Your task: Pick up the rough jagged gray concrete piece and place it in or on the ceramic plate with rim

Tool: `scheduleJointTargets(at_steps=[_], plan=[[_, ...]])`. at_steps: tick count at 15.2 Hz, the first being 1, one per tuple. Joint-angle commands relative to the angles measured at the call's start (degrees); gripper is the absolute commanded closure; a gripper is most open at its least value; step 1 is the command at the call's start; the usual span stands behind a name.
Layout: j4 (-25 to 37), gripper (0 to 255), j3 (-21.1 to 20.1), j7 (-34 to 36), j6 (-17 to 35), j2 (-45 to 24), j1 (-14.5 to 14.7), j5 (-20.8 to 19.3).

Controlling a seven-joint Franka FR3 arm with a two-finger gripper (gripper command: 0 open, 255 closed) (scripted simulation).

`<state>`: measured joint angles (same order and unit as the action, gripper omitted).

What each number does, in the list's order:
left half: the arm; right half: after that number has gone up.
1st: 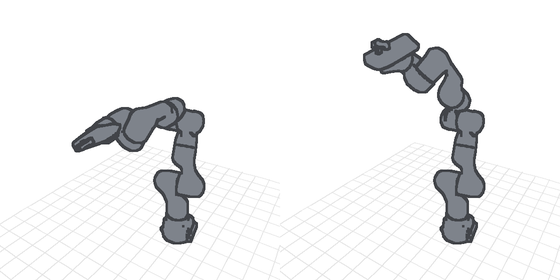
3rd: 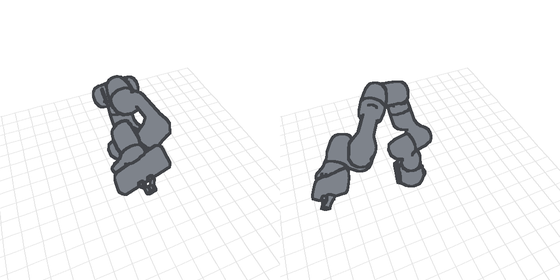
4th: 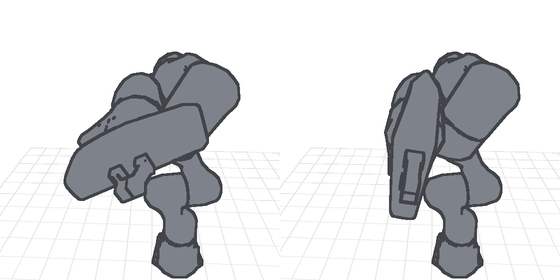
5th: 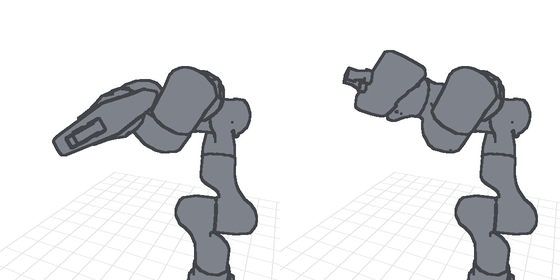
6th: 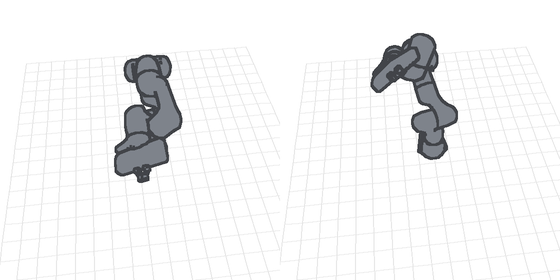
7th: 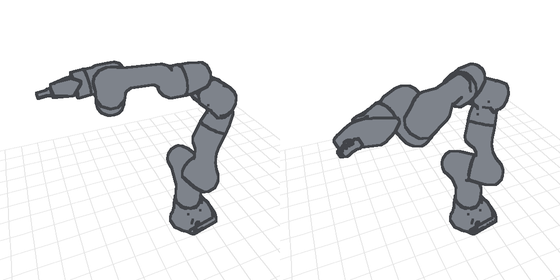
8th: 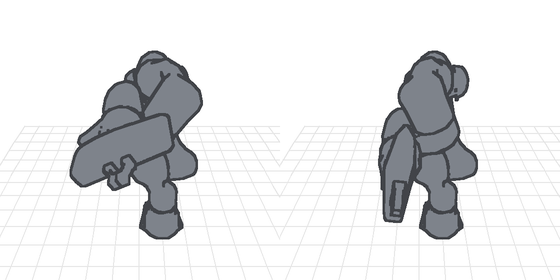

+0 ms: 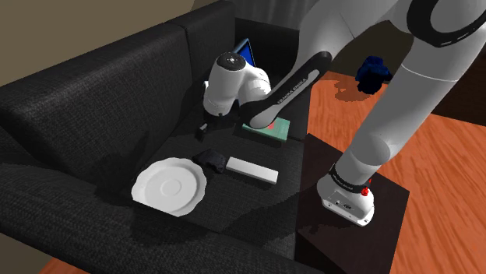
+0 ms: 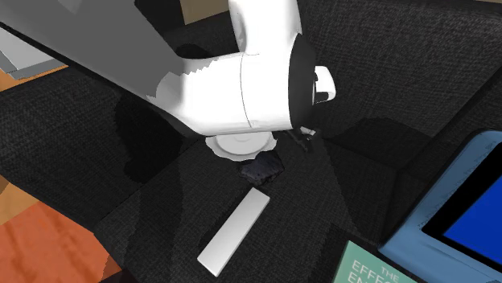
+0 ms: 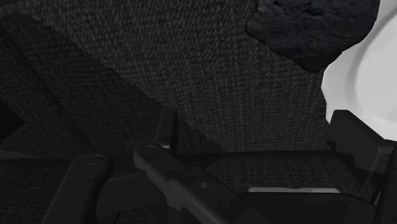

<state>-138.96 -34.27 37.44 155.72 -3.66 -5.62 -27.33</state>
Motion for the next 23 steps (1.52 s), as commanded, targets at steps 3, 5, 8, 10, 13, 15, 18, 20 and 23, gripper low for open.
scheduleJointTargets(at_steps=[3,5,8,10,13,15,18,20,23], plan=[[1.72,0,2.07,5.61,1.58,-4.92,0.79,-7.93],[1.71,0,2.2,5.59,1.59,-4.9,0.92,-7.89],[1.71,0,2.21,5.58,1.59,-4.9,0.93,-7.88],[1.71,0,2.21,5.58,1.59,-4.9,0.93,-7.88],[1.71,255,2.2,5.57,1.59,-4.89,0.92,-7.86],[1.71,255,2.2,5.57,1.59,-4.89,0.92,-7.86],[1.71,255,2.2,5.57,1.59,-4.89,0.92,-7.86],[1.71,255,2.2,5.57,1.59,-4.89,0.92,-7.86],[5.16,0,-0.42,-5.81,-2.58,-7.74,-0.3,-1.46]])
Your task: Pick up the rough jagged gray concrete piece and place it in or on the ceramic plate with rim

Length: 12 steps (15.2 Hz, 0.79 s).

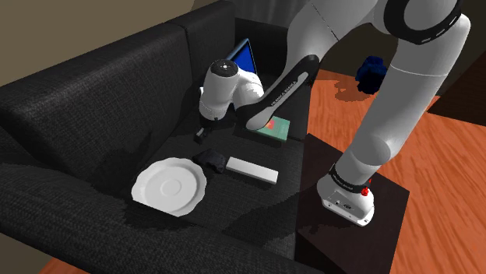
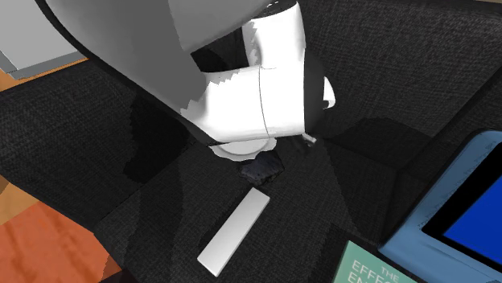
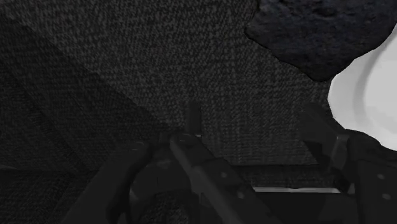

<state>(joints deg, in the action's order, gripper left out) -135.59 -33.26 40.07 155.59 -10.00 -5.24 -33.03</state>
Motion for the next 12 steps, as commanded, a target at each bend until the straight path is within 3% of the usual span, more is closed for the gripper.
scheduleJointTargets(at_steps=[1,3,5,12], plan=[[5.73,0,-3.85,-17.47,-7.48,-4.63,-1.7,8.08],[14.35,0,-7.37,-31.0,-18.9,-11.87,-2.13,11.05],[21.79,0,-9.11,-39.76,-28.91,-18.14,-0.8,11.22],[20.6,0,-6.76,-37.86,-24.95,-21.46,0.82,8.21]])
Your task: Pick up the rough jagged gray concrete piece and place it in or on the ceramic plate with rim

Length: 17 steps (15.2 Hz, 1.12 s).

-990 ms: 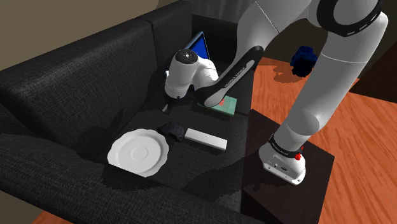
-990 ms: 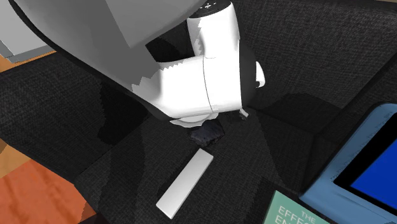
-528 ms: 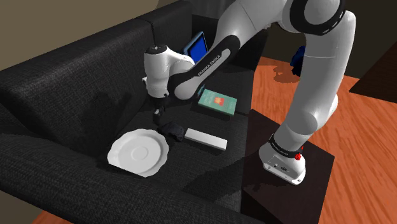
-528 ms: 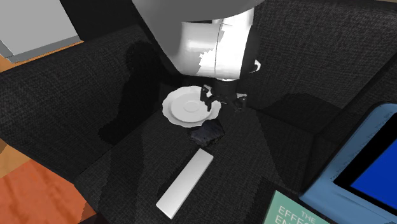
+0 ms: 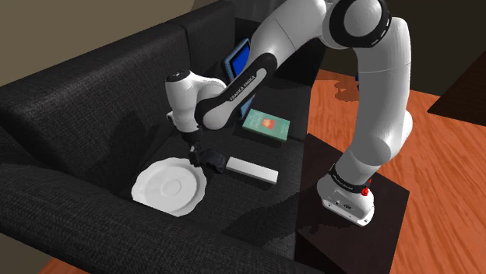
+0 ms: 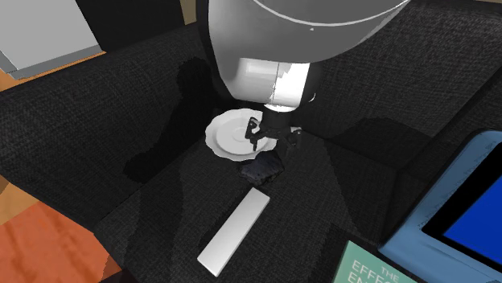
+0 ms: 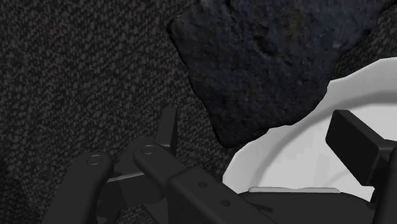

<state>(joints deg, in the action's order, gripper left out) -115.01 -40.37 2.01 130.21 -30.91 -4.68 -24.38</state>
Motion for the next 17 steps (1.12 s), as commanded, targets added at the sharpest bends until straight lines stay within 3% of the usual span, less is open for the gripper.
scheduleJointTargets(at_steps=[1,8,9,17], plan=[[-0.05,0,0.55,0.35,0.74,-0.84,0.4,-0.7],[-0.05,0,0.55,0.35,0.74,-0.83,0.4,-0.69],[-0.05,255,0.55,0.35,0.74,-0.83,0.4,-0.69],[-0.06,255,0.55,0.36,0.75,-0.84,0.41,-0.7]])
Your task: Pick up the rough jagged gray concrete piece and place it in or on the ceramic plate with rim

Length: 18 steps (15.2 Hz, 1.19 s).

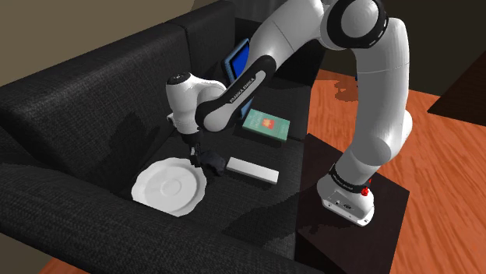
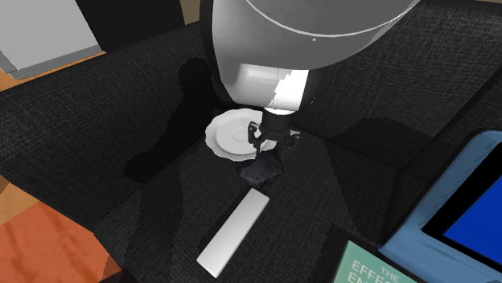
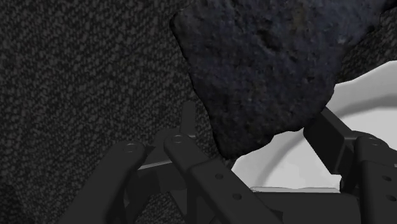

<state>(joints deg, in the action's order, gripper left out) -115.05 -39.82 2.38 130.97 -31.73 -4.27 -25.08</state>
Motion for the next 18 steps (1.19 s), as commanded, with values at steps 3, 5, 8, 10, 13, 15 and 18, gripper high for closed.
scheduleJointTargets(at_steps=[3,5,8,10,13,15,18], plan=[[-0.02,255,-0.77,-0.56,-1.01,1.15,-0.6,0.94],[0.02,255,-1.53,-1.12,-2.02,2.29,-1.18,1.89],[0.18,255,-2.63,-1.96,-3.56,3.98,-2.02,3.31],[0.35,255,-3.33,-2.53,-4.62,5.09,-2.56,4.26],[0.7,255,-4.33,-3.38,-6.25,6.71,-3.34,5.68],[1.0,255,-4.96,-3.94,-7.36,7.77,-3.83,6.62],[1.56,255,-5.84,-4.78,-9.06,9.32,-4.53,7.99]])
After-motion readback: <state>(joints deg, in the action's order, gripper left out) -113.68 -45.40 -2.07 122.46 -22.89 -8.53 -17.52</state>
